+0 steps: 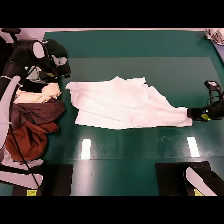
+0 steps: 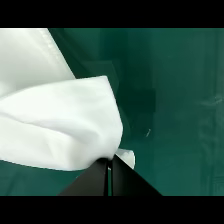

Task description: Fold the shirts.

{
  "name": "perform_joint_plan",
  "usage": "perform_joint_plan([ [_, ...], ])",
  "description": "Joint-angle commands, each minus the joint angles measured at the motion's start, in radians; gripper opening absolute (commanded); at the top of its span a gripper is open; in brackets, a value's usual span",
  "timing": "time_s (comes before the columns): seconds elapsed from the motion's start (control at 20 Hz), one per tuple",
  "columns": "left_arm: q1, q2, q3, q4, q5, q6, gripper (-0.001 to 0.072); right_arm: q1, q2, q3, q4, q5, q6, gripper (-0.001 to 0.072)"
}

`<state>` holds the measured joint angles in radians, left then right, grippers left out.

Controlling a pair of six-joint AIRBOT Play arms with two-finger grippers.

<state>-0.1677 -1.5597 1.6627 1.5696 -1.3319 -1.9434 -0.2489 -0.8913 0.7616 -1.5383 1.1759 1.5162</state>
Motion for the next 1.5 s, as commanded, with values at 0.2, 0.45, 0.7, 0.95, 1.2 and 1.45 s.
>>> perform_joint_plan([
  [0.2,0.000,0.141,-0.132,-0.250,-0.154,0.307,0.0704,0.003,0.001,-0.010,-0.003,-0.005,0.002,0.0028],
  [0.45,0.000,0.205,-0.483,-0.342,-0.040,0.374,0.0703,0.003,0.011,-0.010,-0.003,0.063,0.001,0.0121],
  [0.7,0.000,0.204,-0.624,-0.357,0.093,0.484,0.0704,0.003,0.126,-0.010,-0.002,0.042,0.001,0.0255],
  [0.95,0.000,0.201,-0.625,-0.291,0.217,0.525,0.0643,0.003,0.223,-0.010,0.002,0.010,0.002,0.0254],
  [1.2,0.000,0.123,-0.625,-0.305,0.177,0.589,0.0544,0.003,0.269,-0.010,0.002,0.035,0.001,0.0254],
  [1.45,0.000,0.084,-0.625,-0.510,0.181,0.738,0.0545,0.001,0.267,-0.010,0.029,0.057,0.001,0.0254],
])
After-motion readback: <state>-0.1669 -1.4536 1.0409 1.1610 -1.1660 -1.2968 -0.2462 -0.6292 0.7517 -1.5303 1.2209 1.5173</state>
